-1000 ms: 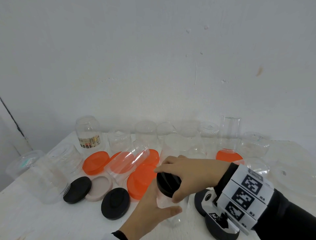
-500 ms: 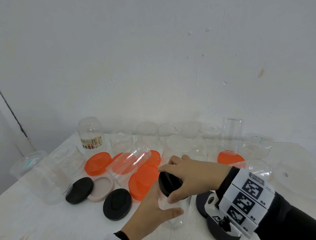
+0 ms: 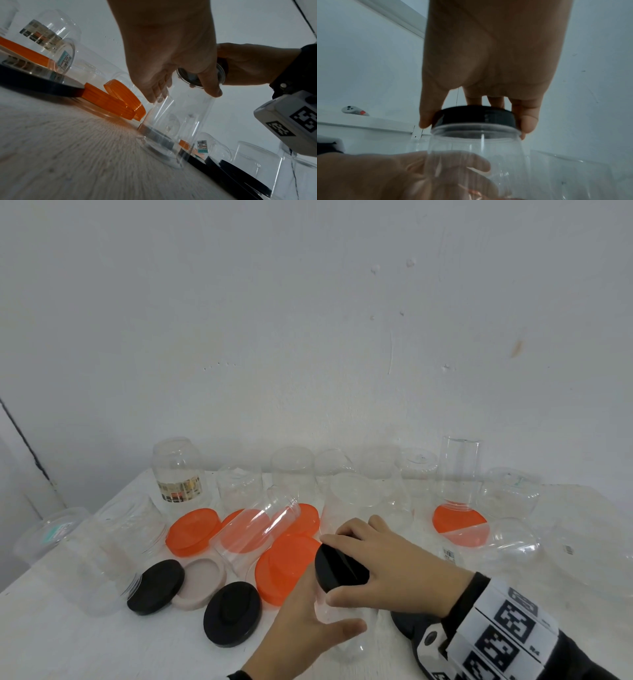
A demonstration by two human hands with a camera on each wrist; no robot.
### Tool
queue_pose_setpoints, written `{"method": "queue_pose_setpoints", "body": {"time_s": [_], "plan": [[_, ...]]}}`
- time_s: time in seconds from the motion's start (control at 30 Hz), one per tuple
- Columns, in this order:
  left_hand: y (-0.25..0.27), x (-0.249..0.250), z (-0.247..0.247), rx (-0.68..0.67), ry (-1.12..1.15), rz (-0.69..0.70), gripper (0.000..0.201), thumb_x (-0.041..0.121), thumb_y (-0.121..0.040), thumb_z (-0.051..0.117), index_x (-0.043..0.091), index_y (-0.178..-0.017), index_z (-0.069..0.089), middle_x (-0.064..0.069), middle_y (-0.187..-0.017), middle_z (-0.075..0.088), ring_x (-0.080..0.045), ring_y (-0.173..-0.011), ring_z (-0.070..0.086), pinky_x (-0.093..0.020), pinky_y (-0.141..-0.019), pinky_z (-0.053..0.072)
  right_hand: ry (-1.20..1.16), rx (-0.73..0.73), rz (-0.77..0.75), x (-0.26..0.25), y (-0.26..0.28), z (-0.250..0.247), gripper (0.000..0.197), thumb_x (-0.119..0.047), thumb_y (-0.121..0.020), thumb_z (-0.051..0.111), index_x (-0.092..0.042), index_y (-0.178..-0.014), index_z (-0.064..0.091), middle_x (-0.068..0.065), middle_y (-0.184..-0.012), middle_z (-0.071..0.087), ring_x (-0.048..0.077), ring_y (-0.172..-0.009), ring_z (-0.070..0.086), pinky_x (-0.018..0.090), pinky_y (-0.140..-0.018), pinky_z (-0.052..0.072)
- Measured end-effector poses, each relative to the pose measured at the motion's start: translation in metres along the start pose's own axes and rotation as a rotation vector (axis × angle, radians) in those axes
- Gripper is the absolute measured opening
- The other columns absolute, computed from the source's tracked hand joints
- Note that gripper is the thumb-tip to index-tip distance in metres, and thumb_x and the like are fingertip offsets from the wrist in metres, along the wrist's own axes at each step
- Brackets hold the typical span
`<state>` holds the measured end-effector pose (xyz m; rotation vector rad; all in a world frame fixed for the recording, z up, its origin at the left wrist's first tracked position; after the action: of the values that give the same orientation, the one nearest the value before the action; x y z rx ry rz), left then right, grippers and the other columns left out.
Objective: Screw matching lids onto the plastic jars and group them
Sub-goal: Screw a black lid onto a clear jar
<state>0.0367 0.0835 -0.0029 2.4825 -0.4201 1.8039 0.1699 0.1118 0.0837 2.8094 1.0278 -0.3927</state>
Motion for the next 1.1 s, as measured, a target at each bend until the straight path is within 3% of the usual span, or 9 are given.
{"method": "queue_pose_setpoints", "body": {"time_s": [0.23, 0.37, 0.53, 0.63, 0.7, 0.77, 0.87, 0.97, 1.1], "plan": [[0.001, 0.0, 0.0, -0.011, -0.02, 0.013, 0.086, 0.05, -0.065, 0.082, 0.075, -0.122, 0.022, 0.039, -0.132, 0.043, 0.016, -0.123, 0.041, 0.001, -0.089, 0.037, -0.087, 0.133, 0.019, 0.003, 0.005, 0.012, 0.069, -0.064, -0.082, 0.051, -0.042, -0.144, 0.031, -0.023, -0.131, 0.032, 0.007, -0.11, 0.024, 0.023, -0.099, 0.032], [0.002, 0.0, 0.001, -0.021, -0.017, 0.007, 0.087, 0.049, -0.066, 0.081, 0.07, -0.127, 0.023, 0.037, -0.132, 0.044, 0.013, -0.123, 0.043, -0.012, -0.098, 0.041, -0.153, 0.195, 0.043, 0.002, 0.008, 0.024, 0.066, -0.059, -0.085, 0.05, -0.042, -0.145, 0.029, -0.028, -0.135, 0.025, 0.005, -0.114, 0.023, 0.024, -0.104, 0.029], [-0.001, -0.001, -0.003, -0.068, -0.06, -0.019, 0.09, 0.051, -0.065, 0.081, 0.066, -0.13, 0.021, 0.037, -0.134, 0.042, 0.013, -0.125, 0.041, -0.013, -0.1, 0.039, -0.232, 0.219, 0.061, 0.003, 0.01, 0.031, 0.068, -0.06, -0.084, 0.048, -0.044, -0.146, 0.026, -0.032, -0.139, 0.018, 0.003, -0.118, 0.024, 0.024, -0.105, 0.031], [-0.006, 0.001, -0.012, -0.156, -0.189, -0.056, 0.088, 0.059, -0.063, 0.08, 0.072, -0.126, 0.02, 0.045, -0.131, 0.037, 0.021, -0.122, 0.036, -0.005, -0.096, 0.035, -0.255, 0.217, 0.076, 0.007, 0.014, 0.032, 0.073, -0.067, -0.081, 0.044, -0.044, -0.147, 0.023, -0.034, -0.141, 0.012, 0.002, -0.121, 0.022, 0.024, -0.106, 0.03], [-0.01, 0.002, -0.024, -0.212, -0.307, -0.075, 0.085, 0.059, -0.064, 0.079, 0.069, -0.127, 0.023, 0.046, -0.131, 0.033, 0.022, -0.123, 0.032, -0.014, -0.103, 0.033, -0.269, 0.222, 0.091, 0.011, 0.02, 0.032, 0.076, -0.071, -0.079, 0.041, -0.044, -0.147, 0.02, -0.034, -0.141, 0.009, 0.002, -0.122, 0.021, 0.023, -0.105, 0.03], [-0.017, 0.003, -0.036, -0.275, -0.454, -0.055, 0.076, 0.048, -0.072, 0.076, 0.061, -0.131, 0.03, 0.045, -0.133, 0.027, 0.022, -0.125, 0.027, -0.014, -0.108, 0.025, -0.292, 0.222, 0.111, 0.016, 0.028, 0.031, 0.078, -0.073, -0.079, 0.041, -0.045, -0.148, 0.017, -0.036, -0.141, 0.005, 0.002, -0.124, 0.02, 0.022, -0.104, 0.029], [-0.035, 0.002, -0.051, -0.284, -0.675, 0.005, 0.065, 0.026, -0.084, 0.066, 0.039, -0.14, 0.036, 0.033, -0.14, 0.019, 0.011, -0.136, 0.015, -0.005, -0.105, 0.011, -0.348, 0.198, 0.122, 0.02, 0.041, 0.029, 0.08, -0.073, -0.078, 0.043, -0.048, -0.147, 0.012, -0.045, -0.135, -0.001, -0.003, -0.126, 0.019, 0.02, -0.103, 0.027], [-0.053, -0.003, -0.06, -0.236, -0.804, -0.031, 0.062, 0.033, -0.09, 0.06, 0.031, -0.144, 0.031, 0.019, -0.149, 0.02, 0.001, -0.139, 0.016, -0.012, -0.109, 0.014, -0.412, 0.187, 0.117, 0.022, 0.059, 0.02, 0.081, -0.068, -0.076, 0.053, -0.047, -0.146, 0.017, -0.046, -0.134, 0.004, -0.01, -0.129, 0.021, 0.015, -0.105, 0.028], [-0.067, -0.014, -0.061, -0.227, -0.937, -0.078, 0.067, 0.046, -0.091, 0.056, 0.027, -0.147, 0.025, 0.009, -0.154, 0.021, -0.007, -0.141, 0.02, -0.018, -0.112, 0.016, -0.468, 0.288, 0.161, 0.034, 0.092, -0.017, 0.078, -0.062, -0.068, 0.063, -0.05, -0.138, 0.03, -0.043, -0.129, 0.021, -0.019, -0.123, 0.027, 0.002, -0.095, 0.031]]}}
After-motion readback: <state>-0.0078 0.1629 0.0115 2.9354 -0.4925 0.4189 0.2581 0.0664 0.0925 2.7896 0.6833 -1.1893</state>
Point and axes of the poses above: each hand's wrist, its own y-axis away from the middle knuckle, its own z-axis out of the palm, x = y × z, the point moved 3 cm from there along -y, towards the middle knuckle
